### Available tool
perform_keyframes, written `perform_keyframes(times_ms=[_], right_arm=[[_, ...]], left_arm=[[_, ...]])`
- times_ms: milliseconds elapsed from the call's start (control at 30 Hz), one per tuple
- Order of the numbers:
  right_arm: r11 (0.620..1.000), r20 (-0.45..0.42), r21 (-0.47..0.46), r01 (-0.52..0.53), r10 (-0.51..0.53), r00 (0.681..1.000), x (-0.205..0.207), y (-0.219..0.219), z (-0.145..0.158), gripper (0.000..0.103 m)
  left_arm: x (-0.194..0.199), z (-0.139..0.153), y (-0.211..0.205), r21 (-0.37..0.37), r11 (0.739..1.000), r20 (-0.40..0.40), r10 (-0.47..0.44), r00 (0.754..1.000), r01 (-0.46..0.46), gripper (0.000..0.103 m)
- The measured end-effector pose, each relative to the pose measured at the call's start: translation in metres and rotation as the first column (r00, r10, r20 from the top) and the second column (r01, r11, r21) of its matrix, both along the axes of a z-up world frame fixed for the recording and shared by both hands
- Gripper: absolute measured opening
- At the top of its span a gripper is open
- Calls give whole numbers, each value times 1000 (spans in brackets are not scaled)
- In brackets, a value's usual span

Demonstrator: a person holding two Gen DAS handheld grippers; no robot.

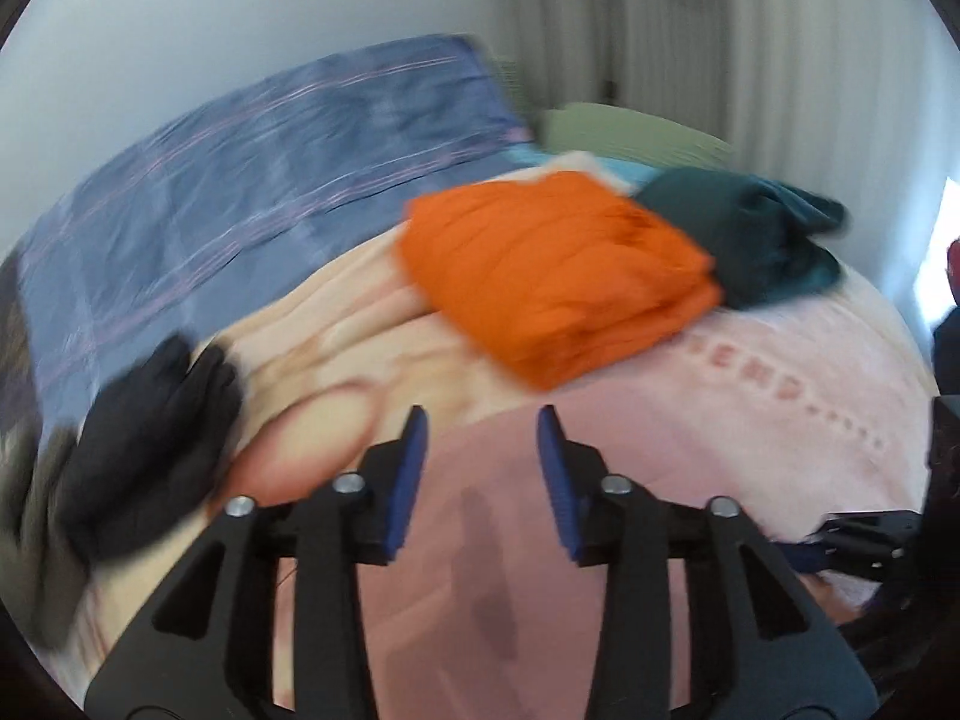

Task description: Fold large clothes

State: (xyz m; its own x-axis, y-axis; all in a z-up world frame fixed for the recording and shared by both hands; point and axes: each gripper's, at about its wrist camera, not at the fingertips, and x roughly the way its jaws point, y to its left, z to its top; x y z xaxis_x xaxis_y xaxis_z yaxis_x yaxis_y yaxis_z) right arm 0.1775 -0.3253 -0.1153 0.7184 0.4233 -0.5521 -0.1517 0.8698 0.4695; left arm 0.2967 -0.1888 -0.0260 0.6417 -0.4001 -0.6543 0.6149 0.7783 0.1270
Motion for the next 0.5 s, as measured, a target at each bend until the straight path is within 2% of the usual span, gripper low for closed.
perform_keyframes(times_ms=[33, 67, 100, 133, 233, 333, 400, 500], right_arm=[[1000, 4, -4, 2, -2, 1000, 0, 0, -1, 40], [1000, 4, -7, 7, -7, 1000, 0, 2, 0, 42], [1000, 0, -13, 20, -20, 1000, 0, 2, -2, 43], [999, -9, -30, 43, -44, 999, 1, 1, -4, 51], [997, -34, 56, 49, -47, 998, 6, -10, -15, 54], [997, -35, 64, 36, -34, 999, 8, -10, -15, 55], [999, -23, 32, 39, -39, 999, 6, -7, -13, 55], [999, -5, 22, 50, -50, 999, 2, -6, -9, 55]], left_arm=[[-1, -7, -19, 48, 997, -7, -58, 998, 58, 55], [2, -23, -36, 115, 988, -45, -96, 994, 101, 60], [14, -53, -54, 233, 967, -103, -75, 992, 98, 60], [23, -69, -58, 267, 961, -122, -43, 992, 75, 62], [39, -74, -57, 222, 973, -211, -17, 977, 65, 63], [41, -73, -48, 173, 983, -241, -13, 971, 56, 64], [39, -72, -48, 170, 984, -230, -8, 973, 48, 64], [29, -69, -52, 208, 978, -166, 6, 986, 29, 66]])
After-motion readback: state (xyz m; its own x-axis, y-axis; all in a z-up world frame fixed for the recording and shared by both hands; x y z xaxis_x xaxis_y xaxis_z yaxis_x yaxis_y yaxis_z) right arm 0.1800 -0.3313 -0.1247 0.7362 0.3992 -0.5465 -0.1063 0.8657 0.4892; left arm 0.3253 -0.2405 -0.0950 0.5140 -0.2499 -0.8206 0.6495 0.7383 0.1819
